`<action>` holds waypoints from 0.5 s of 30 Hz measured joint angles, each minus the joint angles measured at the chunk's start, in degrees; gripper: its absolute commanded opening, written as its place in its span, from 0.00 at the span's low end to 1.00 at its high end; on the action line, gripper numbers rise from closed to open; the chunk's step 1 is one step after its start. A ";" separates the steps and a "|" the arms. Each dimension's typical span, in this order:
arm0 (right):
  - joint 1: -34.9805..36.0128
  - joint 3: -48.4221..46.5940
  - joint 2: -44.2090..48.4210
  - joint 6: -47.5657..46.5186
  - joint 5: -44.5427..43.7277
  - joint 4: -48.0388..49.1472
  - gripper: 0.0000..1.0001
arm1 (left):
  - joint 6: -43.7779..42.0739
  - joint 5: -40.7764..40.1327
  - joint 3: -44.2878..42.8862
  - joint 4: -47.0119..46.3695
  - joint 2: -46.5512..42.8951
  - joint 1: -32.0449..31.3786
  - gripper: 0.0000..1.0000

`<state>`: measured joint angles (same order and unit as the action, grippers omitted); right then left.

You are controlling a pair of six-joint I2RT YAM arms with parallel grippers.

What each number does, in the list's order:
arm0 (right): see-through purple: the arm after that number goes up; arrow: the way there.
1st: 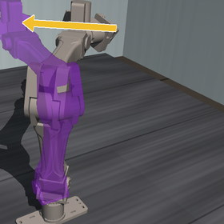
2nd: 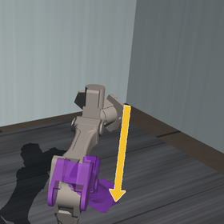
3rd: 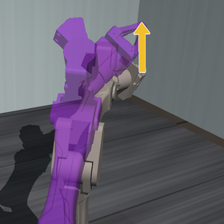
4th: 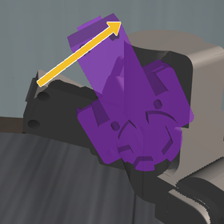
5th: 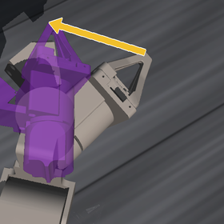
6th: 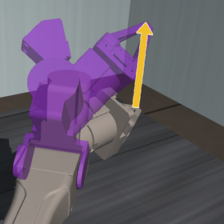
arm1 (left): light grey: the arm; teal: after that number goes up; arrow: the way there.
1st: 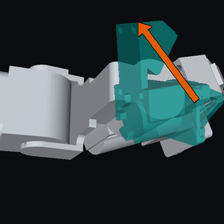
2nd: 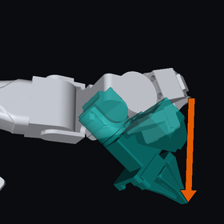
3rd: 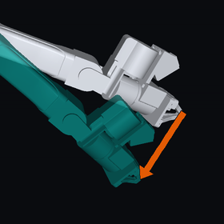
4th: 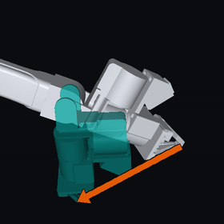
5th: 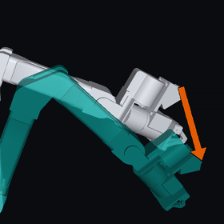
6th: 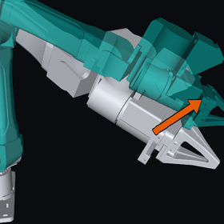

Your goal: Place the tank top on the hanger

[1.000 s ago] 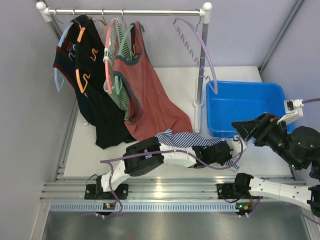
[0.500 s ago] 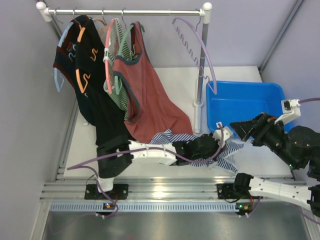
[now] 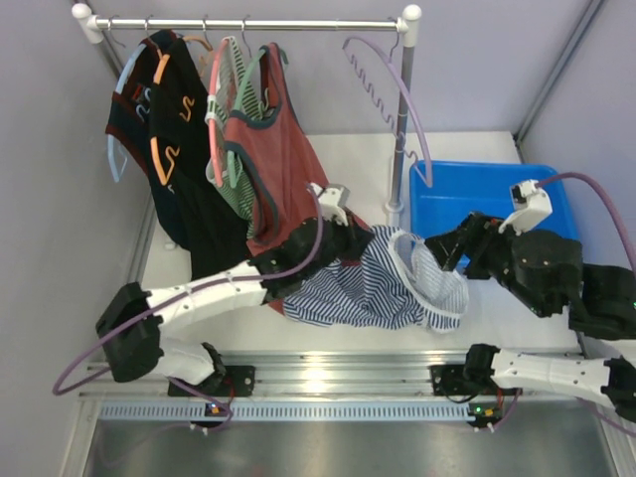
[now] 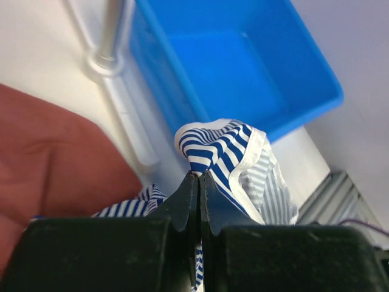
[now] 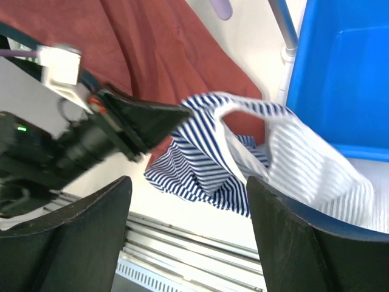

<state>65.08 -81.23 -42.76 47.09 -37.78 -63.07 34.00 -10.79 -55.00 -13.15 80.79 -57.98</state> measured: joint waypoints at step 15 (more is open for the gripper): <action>-7.63 3.56 -11.76 -2.56 10.14 2.40 0.78 | 7.34 -9.51 10.16 18.86 -27.85 7.26 0.00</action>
<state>57.45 -77.67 -54.52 44.53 -27.64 -60.66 41.34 -20.29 -44.84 5.72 52.95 -50.72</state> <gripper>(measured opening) 0.783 0.021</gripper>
